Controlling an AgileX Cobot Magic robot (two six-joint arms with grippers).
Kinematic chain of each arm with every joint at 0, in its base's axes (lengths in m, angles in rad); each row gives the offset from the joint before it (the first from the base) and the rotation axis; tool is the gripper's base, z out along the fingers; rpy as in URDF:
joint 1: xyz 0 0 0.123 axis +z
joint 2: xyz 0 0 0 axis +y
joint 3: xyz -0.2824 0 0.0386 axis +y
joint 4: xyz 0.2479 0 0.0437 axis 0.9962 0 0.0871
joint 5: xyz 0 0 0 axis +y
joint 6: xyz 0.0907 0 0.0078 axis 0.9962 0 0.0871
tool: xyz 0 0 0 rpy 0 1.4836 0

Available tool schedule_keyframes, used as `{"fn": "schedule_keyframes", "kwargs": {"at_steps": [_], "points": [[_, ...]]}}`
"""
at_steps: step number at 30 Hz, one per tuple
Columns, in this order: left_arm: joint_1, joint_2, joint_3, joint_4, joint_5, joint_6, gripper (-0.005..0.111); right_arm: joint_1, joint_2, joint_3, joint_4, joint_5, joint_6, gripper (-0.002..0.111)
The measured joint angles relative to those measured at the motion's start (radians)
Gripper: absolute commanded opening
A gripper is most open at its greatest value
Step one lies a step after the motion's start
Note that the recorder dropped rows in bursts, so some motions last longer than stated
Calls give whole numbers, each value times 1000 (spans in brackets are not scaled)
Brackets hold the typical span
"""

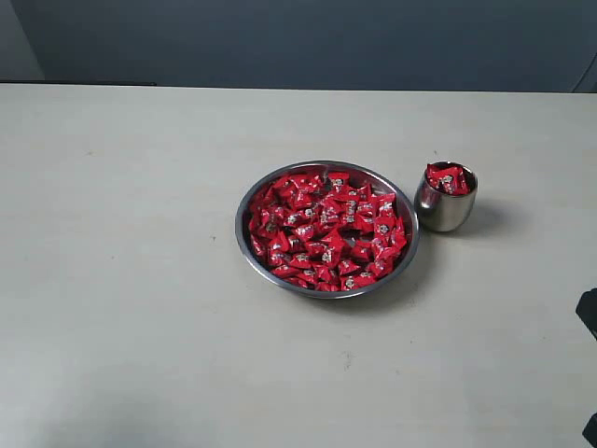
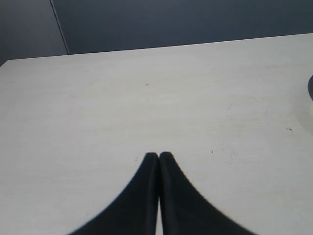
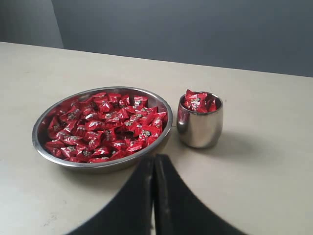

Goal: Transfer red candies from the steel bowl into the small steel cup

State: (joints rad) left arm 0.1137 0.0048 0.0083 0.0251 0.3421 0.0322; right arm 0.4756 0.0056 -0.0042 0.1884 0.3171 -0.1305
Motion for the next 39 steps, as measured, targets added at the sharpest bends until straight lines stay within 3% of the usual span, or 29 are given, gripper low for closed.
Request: {"fn": "schedule_keyframes", "kwargs": {"at_steps": [17,29,39], "points": [[0,0,0,0,0,0,0,-7,0,0,0,0,-6,-1],[0,0,0,0,0,0,0,-151,0,0,0,0,-8,-1],[0,0,0,0,0,-2,0,-341,0,0,4,0,-8,-1]]}}
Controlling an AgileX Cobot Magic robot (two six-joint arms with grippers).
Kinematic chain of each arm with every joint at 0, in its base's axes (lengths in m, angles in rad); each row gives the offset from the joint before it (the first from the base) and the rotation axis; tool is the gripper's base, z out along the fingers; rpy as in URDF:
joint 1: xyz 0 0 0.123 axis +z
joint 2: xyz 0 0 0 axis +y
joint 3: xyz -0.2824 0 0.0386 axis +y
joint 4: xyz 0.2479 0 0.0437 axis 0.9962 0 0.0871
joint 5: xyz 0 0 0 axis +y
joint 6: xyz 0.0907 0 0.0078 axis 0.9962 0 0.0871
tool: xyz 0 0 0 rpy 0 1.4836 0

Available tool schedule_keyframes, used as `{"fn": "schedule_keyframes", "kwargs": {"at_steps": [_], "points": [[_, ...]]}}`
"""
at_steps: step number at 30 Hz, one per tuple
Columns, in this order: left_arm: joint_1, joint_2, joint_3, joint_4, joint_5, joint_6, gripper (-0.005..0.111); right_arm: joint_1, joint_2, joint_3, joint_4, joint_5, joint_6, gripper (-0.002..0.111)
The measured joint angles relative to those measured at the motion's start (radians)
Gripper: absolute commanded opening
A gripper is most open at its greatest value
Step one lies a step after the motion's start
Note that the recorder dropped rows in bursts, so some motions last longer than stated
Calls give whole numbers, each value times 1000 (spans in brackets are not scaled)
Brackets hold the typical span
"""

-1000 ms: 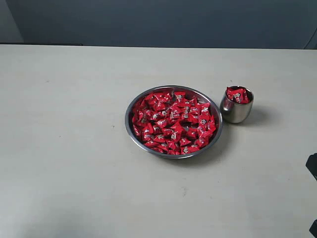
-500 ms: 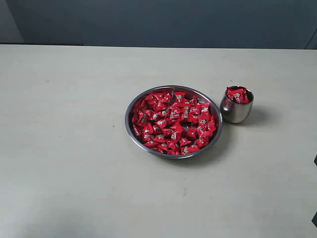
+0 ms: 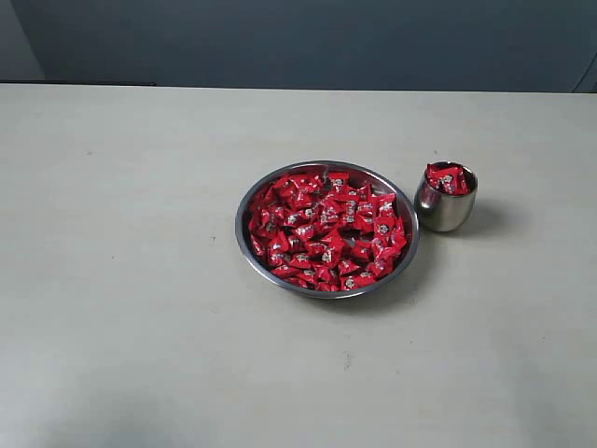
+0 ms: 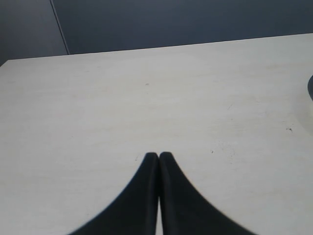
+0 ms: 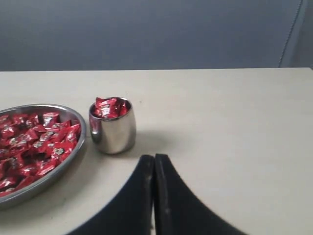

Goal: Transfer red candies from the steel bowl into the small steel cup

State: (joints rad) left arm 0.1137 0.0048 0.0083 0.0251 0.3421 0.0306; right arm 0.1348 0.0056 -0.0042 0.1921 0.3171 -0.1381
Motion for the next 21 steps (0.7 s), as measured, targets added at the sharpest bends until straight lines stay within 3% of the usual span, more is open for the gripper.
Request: {"fn": "schedule_keyframes", "kwargs": {"at_steps": [7,21], "points": [[0,0,0,0,0,0,0,-100,0,0,0,2,4,-1],[0,0,0,0,0,0,0,-119,0,0,-34,2,-23,-1]]}}
